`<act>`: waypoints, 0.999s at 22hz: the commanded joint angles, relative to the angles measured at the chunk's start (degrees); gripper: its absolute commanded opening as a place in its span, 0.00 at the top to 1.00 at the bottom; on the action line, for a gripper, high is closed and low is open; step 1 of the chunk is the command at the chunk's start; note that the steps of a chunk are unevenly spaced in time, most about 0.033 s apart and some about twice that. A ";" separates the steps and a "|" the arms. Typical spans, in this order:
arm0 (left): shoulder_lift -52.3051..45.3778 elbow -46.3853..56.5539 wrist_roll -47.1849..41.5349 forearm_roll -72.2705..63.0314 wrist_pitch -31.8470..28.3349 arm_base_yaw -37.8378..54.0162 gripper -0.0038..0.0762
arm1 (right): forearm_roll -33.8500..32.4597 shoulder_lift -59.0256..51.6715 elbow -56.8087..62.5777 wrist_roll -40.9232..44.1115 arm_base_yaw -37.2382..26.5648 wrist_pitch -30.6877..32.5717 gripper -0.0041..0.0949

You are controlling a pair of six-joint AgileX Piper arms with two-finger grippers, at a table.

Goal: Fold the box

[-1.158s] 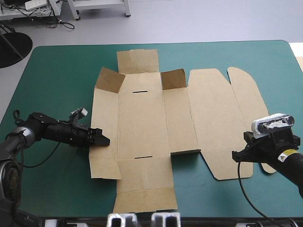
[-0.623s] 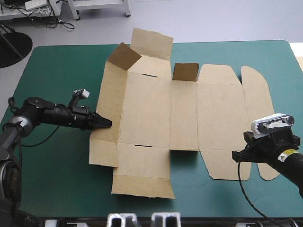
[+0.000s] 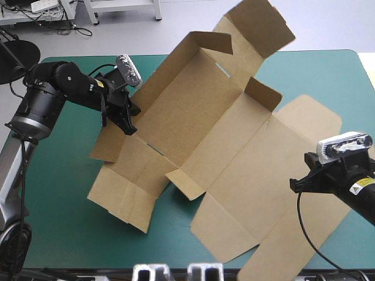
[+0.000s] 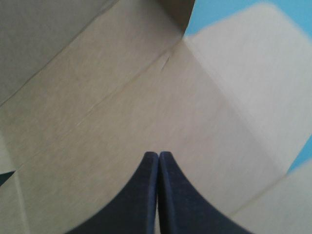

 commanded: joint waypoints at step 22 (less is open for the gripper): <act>-4.43 7.32 5.52 32.92 -29.50 -23.39 0.96 | 1.08 47.11 -66.66 3.24 -0.10 24.82 0.98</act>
